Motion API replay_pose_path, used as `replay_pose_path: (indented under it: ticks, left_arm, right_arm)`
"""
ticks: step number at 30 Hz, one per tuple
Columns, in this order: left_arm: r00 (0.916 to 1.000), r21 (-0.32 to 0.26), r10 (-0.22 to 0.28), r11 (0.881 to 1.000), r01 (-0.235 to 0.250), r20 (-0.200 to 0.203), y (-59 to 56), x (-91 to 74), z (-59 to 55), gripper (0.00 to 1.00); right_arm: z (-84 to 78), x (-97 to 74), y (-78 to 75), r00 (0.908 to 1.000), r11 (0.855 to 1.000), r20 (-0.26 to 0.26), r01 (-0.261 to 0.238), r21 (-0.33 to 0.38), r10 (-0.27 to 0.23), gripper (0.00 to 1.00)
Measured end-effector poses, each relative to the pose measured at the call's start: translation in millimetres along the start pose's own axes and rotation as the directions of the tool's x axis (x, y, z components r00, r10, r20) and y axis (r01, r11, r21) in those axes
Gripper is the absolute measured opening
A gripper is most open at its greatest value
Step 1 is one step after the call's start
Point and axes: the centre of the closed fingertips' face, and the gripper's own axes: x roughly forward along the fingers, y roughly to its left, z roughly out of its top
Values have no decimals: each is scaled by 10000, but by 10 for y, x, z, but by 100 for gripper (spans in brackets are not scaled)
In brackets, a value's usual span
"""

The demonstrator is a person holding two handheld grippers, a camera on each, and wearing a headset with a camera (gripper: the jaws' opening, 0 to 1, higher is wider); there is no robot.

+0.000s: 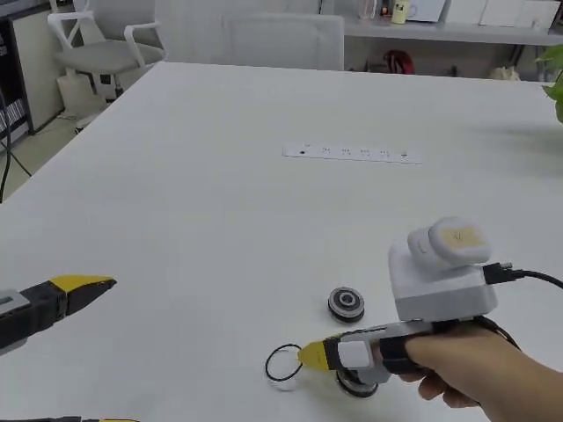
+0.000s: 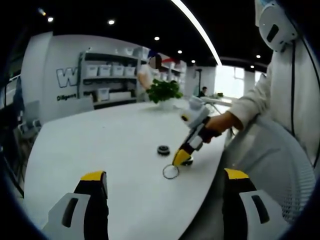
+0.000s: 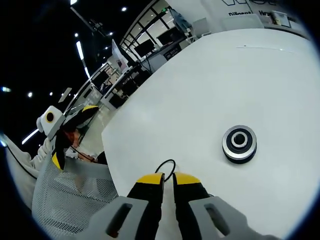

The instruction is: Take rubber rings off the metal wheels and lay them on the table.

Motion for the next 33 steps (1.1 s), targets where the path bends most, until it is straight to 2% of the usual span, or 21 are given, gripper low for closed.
replay_pose_path:
  ticks: [3,7,11,14,18,20,23,25,26,28,31,33]
  left_arm:
    - [10000,15,-1,10000,1,16,5,7,9,97]
    - [10000,43,-19,10000,18,4,8,16,20,97]
    - [10000,107,-78,9999,78,-18,9,29,41,97]
    - [9999,176,-118,9998,119,-26,12,42,64,97]
    - [9997,300,-253,9992,254,-28,-1,69,121,96]
    - [9991,334,-418,9986,419,-30,-13,77,145,96]
    - [9974,407,-715,9966,709,130,-38,100,264,96]
    - [9966,323,-822,9961,818,89,-29,128,337,95]
    - [9964,342,-847,9958,845,51,-26,143,363,94]
    - [9964,543,-851,9949,849,23,-11,187,435,93]
    - [9955,779,-949,9925,944,23,-14,261,536,94]
    - [9938,922,-1111,9897,1099,79,-32,333,634,95]
  right_arm:
    - [51,-27,-41,9995,9978,89,322,-581,-318,10]
    - [154,-108,5,9992,9953,344,254,-939,-223,11]
    - [299,-243,35,9977,9739,657,330,-2245,-187,13]
    - [364,-355,73,9964,9612,848,311,-2741,-81,15]
    - [475,-551,87,9927,9513,1203,247,-3073,131,16]
    - [530,-661,85,9892,9405,1448,277,-3387,231,19]
    - [583,-818,46,9825,9374,1849,431,-3456,230,21]
    - [600,-926,-4,9756,9456,2182,481,-3219,246,24]
    - [597,-944,-18,9749,9471,2213,500,-3169,226,25]
    - [578,-1024,-104,9703,9526,2418,691,-2961,47,26]
    - [490,-1090,-243,9705,9525,2383,1054,-2856,-359,26]
    - [422,-1100,-302,9728,9534,2267,1117,-2802,-473,27]
